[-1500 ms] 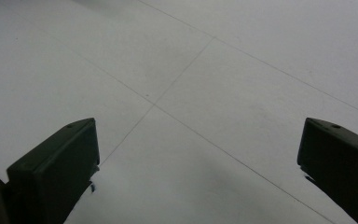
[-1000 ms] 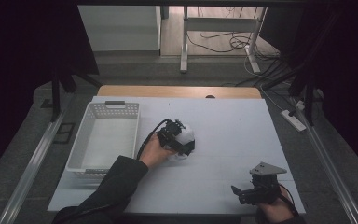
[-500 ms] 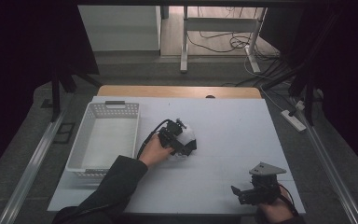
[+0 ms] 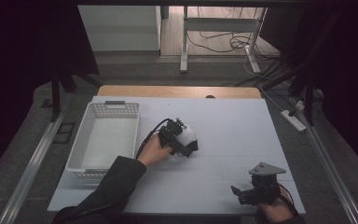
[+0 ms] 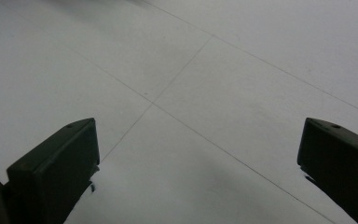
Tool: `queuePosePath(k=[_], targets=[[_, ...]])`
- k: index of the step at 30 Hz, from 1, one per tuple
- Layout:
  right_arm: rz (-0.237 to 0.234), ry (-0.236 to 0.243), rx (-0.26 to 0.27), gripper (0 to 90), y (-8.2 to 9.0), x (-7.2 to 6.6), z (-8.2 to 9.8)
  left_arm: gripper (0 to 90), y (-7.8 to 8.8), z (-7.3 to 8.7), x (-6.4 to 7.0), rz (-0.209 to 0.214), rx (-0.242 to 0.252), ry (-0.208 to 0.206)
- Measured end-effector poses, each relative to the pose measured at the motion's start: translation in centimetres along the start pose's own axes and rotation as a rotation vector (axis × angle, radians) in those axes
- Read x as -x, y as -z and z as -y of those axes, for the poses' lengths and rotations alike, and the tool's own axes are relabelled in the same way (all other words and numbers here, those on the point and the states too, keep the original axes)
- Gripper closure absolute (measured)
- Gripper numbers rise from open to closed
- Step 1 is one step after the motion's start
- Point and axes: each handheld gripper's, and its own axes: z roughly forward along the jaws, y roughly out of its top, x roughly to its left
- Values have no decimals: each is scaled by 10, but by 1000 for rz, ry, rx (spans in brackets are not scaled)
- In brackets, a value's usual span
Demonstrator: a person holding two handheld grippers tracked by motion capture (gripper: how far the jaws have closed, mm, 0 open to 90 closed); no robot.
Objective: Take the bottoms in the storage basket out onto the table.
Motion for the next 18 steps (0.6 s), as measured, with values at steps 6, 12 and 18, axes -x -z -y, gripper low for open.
queuePosePath(k=[6,12,18], targets=[[0,0,1,0,0,0,0,0,10,-2,0,17,34,-3],[0,0,0,0,0,0,0,0,20,-2,1,10,65,-19],[-1,0,3,0,0,0,0,0,31,-4,3,9,95,-16]])
